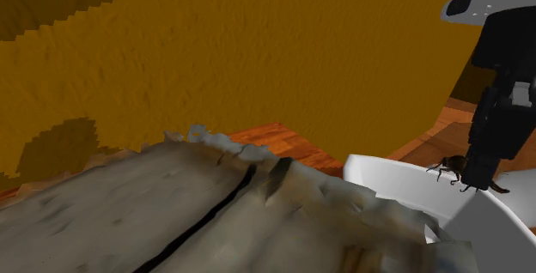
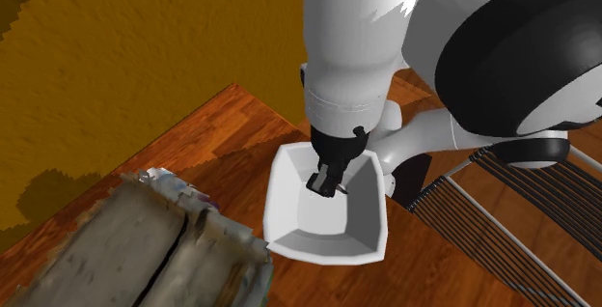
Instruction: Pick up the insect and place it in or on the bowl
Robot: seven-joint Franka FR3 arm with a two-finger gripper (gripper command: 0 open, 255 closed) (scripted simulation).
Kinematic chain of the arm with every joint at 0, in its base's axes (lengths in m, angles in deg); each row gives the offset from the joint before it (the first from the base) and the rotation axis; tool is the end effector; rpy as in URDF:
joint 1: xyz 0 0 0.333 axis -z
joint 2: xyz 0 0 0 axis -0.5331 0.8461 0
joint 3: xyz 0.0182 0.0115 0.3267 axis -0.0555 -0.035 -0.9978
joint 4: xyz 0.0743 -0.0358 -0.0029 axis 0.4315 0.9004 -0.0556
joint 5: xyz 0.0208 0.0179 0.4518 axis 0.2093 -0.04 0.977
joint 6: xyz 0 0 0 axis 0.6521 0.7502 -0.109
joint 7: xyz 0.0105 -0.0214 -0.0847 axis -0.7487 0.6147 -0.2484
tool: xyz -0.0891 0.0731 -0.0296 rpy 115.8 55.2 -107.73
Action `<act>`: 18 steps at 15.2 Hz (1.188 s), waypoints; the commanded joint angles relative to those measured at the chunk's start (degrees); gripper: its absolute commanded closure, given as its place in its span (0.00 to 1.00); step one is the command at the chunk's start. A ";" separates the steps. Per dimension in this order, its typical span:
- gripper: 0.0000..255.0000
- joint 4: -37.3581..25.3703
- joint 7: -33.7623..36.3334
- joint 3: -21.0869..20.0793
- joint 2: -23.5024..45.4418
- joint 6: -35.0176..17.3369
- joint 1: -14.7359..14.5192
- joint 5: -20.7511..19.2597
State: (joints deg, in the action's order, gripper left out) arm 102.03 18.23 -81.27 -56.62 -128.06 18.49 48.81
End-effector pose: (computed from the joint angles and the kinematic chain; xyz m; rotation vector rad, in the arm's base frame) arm 0.0986 0.3053 0.7457 -2.9895 0.0015 0.1870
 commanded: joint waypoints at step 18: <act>0.00 10.28 -2.27 -1.28 -5.29 -4.81 -0.91 1.19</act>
State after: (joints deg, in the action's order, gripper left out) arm 112.29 15.96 -82.55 -61.71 -132.85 17.65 49.99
